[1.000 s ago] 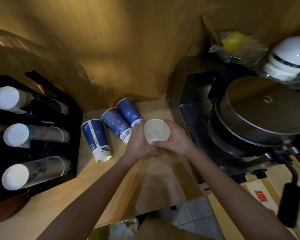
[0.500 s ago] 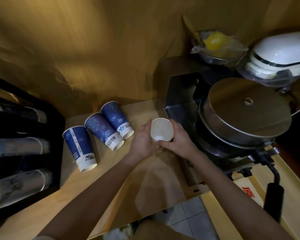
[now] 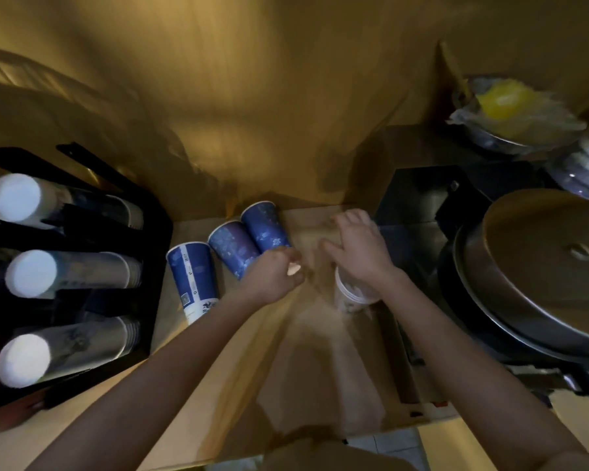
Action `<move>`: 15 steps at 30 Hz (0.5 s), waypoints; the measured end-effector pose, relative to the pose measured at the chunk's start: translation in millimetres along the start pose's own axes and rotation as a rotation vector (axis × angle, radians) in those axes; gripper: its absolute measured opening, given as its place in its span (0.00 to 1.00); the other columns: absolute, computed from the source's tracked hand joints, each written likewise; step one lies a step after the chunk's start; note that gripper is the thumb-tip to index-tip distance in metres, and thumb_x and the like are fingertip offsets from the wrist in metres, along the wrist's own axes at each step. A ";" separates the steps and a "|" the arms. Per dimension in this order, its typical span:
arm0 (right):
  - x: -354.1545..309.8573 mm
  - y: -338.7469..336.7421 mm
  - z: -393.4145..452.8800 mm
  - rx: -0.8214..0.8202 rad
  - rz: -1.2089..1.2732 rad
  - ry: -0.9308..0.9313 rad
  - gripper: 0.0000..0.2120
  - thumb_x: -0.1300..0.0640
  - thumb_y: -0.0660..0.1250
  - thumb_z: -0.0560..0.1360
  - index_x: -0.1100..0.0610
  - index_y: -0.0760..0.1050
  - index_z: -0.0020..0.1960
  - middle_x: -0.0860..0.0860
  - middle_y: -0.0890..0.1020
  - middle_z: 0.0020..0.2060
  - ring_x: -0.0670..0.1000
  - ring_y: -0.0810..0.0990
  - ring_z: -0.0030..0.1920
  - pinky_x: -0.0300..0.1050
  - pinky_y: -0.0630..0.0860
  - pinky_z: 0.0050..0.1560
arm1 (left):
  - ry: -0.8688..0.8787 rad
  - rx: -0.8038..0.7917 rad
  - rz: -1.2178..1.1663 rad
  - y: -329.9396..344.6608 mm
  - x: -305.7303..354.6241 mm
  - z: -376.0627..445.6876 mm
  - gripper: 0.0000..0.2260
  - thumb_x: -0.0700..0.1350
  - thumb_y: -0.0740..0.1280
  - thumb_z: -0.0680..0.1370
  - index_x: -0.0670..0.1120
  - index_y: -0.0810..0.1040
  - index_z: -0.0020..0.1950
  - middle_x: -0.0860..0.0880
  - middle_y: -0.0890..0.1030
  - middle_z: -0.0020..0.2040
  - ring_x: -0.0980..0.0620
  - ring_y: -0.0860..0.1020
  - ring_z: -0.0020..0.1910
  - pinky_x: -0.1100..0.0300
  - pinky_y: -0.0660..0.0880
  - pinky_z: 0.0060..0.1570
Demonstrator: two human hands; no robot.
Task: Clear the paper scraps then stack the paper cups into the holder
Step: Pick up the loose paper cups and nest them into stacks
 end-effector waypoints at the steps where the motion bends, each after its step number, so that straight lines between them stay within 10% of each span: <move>1: -6.6 1.6 9.1 -0.001 -0.036 -0.020 0.22 0.47 0.60 0.76 0.59 0.68 0.65 0.57 0.73 0.64 0.56 0.65 0.67 0.51 0.63 0.66 | -0.044 0.038 0.018 -7.6 -10.1 -0.1 0.16 0.48 0.64 0.75 0.44 0.74 0.60 0.43 0.78 0.59 0.44 0.76 0.58 0.50 0.74 0.55; 10: -50.0 63.8 66.0 -0.102 -0.143 -0.055 0.26 0.47 0.61 0.75 0.61 0.64 0.67 0.59 0.70 0.65 0.59 0.64 0.67 0.52 0.64 0.64 | -0.387 0.114 0.065 3.2 -91.8 7.7 0.34 0.54 0.62 0.76 0.37 0.53 0.73 0.36 0.54 0.75 0.40 0.53 0.74 0.50 0.53 0.74; 15: -53.0 110.3 74.7 -0.199 -0.078 0.084 0.32 0.44 0.63 0.73 0.60 0.59 0.69 0.58 0.70 0.65 0.58 0.66 0.65 0.52 0.65 0.64 | -0.526 0.244 -0.315 17.5 -108.5 14.3 0.37 0.50 0.66 0.74 0.37 0.50 0.73 0.37 0.54 0.75 0.41 0.53 0.75 0.48 0.54 0.74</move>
Point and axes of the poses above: each hand's wrist, its own z-axis towards the middle knuckle, its own y-axis out of the palm, x = y × z, the point moved 5 cm from there along z, towards the middle knuckle
